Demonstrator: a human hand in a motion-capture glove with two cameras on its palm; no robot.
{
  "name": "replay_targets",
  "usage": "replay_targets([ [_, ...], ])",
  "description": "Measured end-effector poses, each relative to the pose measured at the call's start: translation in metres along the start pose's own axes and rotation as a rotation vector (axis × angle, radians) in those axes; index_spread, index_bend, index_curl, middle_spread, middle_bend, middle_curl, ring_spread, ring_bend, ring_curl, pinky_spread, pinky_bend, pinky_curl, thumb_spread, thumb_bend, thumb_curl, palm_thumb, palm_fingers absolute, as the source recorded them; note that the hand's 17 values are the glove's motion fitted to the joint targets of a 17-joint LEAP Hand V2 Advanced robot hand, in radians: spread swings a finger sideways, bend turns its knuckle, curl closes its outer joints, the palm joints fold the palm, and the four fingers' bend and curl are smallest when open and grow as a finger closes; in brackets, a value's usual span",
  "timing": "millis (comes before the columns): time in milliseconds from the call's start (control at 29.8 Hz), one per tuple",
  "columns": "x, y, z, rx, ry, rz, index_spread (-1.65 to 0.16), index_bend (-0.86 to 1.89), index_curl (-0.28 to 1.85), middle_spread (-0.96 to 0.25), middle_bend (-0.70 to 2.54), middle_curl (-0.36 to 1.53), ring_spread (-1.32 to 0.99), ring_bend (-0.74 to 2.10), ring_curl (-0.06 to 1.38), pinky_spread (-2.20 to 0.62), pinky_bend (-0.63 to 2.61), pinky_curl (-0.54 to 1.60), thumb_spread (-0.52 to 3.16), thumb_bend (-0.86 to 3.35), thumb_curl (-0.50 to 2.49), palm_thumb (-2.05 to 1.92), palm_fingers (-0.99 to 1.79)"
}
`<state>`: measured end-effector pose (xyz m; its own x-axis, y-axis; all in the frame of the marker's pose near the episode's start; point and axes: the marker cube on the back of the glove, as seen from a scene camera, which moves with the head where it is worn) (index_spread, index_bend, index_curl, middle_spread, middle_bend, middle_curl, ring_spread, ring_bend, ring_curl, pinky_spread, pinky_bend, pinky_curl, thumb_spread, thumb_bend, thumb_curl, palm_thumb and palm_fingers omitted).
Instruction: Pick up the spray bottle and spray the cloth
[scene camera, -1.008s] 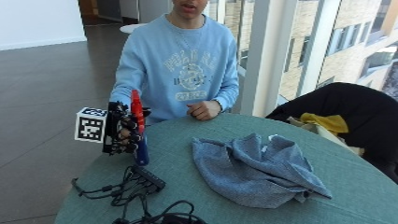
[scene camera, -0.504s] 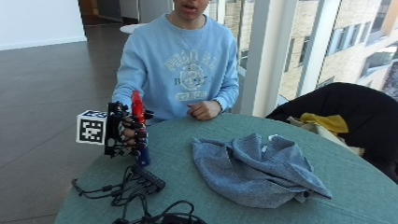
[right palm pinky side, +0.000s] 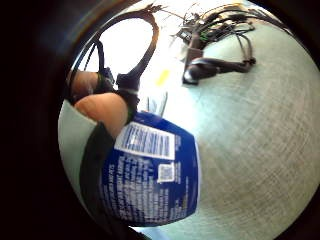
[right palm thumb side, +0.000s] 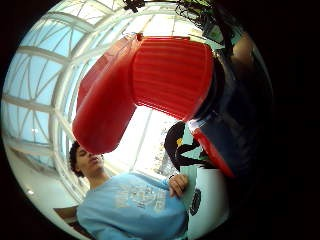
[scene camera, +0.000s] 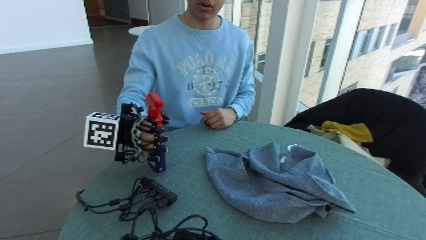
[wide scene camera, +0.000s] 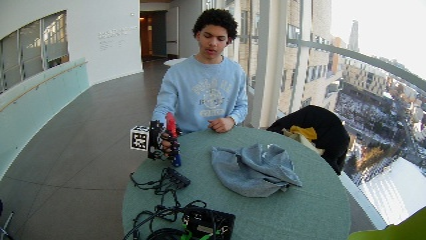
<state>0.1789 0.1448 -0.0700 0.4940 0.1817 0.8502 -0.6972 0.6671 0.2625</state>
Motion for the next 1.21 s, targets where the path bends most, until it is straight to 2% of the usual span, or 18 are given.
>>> replay_targets([
  [269, -0.047, -0.032, 0.027, -0.227, 0.110, -0.034, -0.25, 0.14, 0.33, -0.09, 0.28, 0.45, -0.06, 0.45, 0.39, 0.21, 0.18, 0.32, 0.81, -0.03, 0.54, 0.96, 1.10],
  [504, -0.078, -0.065, 0.063, -0.375, 0.215, 0.033, -0.24, 0.14, 0.34, -0.09, 0.29, 0.45, -0.06, 0.45, 0.39, 0.20, 0.20, 0.32, 0.78, -0.03, 0.56, 0.94, 1.13],
  [874, -0.088, -0.080, 0.103, -0.510, 0.303, 0.123, -0.22, 0.13, 0.35, -0.08, 0.30, 0.47, -0.04, 0.50, 0.40, 0.19, 0.22, 0.34, 0.74, -0.03, 0.59, 0.93, 1.16],
  [1210, -0.084, -0.087, 0.119, -0.562, 0.381, 0.204, -0.20, 0.14, 0.36, -0.08, 0.30, 0.47, -0.03, 0.53, 0.40, 0.18, 0.24, 0.36, 0.71, -0.02, 0.62, 0.94, 1.16],
])
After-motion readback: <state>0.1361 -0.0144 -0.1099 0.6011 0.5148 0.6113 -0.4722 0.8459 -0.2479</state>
